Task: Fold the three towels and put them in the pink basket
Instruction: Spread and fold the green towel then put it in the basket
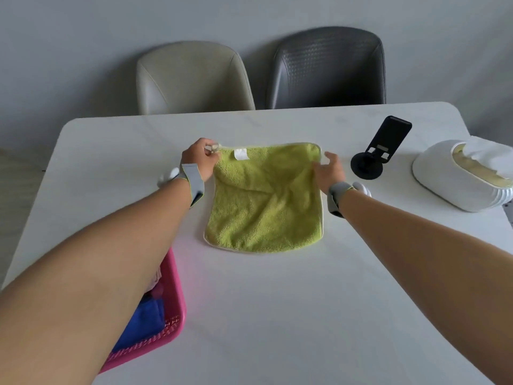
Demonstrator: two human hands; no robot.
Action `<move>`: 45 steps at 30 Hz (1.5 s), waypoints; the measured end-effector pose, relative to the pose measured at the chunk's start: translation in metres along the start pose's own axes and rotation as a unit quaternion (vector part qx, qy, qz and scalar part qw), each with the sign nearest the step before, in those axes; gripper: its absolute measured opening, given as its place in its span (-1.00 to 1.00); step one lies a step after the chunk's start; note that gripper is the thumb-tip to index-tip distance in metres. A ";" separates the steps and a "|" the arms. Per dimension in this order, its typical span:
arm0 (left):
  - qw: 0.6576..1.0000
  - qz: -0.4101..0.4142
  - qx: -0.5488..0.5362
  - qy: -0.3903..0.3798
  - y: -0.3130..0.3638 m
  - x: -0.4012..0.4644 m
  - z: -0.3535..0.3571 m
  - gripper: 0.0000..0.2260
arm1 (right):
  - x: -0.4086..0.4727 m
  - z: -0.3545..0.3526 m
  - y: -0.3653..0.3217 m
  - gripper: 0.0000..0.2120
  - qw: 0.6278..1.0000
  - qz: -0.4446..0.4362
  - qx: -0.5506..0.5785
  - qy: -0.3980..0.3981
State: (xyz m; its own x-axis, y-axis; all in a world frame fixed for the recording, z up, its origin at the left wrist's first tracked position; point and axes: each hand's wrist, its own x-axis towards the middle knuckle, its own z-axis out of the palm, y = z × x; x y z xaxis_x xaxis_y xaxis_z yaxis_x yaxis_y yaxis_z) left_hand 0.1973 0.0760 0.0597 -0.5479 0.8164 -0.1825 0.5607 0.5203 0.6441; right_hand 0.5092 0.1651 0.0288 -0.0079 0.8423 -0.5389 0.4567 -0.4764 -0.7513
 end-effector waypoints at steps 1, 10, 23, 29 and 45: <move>1.000 -0.004 0.008 -0.010 -0.005 0.007 0.008 -0.68 | 0.021 0.001 0.013 -0.27 0.999 0.024 0.027 -0.014; 0.985 -0.157 0.038 -0.063 -0.061 -0.035 0.052 -0.27 | -0.018 0.008 0.073 -0.52 0.997 0.075 -0.003 0.017; 0.964 -0.103 0.225 -0.101 -0.082 -0.142 0.076 -0.70 | -0.087 -0.004 0.134 -0.79 0.989 0.102 -0.102 -0.016; 0.939 -0.110 0.296 -0.135 -0.073 -0.179 0.078 -0.67 | -0.108 -0.029 0.163 -0.74 0.980 0.118 -0.159 -0.004; 0.856 0.217 0.401 -0.244 -0.052 -0.200 0.088 -0.76 | -0.147 0.020 0.158 -0.66 0.758 -0.304 -0.557 -0.150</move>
State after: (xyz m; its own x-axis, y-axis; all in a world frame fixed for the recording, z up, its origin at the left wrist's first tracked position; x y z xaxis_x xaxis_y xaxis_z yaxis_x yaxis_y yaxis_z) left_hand 0.3325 -0.0921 -0.0022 0.0344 0.8822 -0.4696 0.9987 -0.0133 0.0482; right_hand 0.5643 -0.0394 -0.0181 -0.6442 0.6461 -0.4093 0.7538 0.6270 -0.1966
